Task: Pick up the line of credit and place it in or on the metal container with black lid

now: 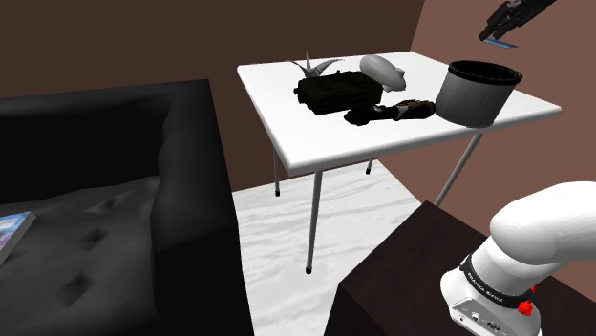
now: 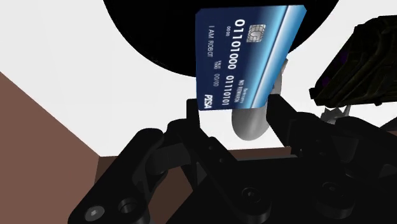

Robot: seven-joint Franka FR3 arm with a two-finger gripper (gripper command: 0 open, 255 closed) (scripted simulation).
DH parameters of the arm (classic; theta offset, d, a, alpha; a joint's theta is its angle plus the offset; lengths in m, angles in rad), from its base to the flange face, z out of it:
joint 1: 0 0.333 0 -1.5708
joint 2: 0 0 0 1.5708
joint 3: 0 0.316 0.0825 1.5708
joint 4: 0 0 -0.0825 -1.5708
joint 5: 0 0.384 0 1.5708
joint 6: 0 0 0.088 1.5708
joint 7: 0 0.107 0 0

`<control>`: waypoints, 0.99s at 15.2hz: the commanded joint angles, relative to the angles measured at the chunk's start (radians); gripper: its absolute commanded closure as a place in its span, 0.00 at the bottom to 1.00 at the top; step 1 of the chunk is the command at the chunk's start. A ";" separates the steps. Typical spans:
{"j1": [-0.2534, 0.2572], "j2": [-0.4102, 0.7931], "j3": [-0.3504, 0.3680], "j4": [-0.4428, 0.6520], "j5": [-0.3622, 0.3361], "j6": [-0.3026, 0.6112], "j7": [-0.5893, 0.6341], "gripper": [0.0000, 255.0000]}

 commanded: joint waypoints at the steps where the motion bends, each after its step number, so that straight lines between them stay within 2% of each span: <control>1: -0.003 -0.006 -0.003 -0.030 -0.002 0.025 -0.003 1.00; 11: -0.015 -0.029 -0.023 -0.186 -0.012 0.158 -0.024 1.00; 15: -0.015 -0.029 -0.023 -0.186 -0.012 0.158 -0.024 1.00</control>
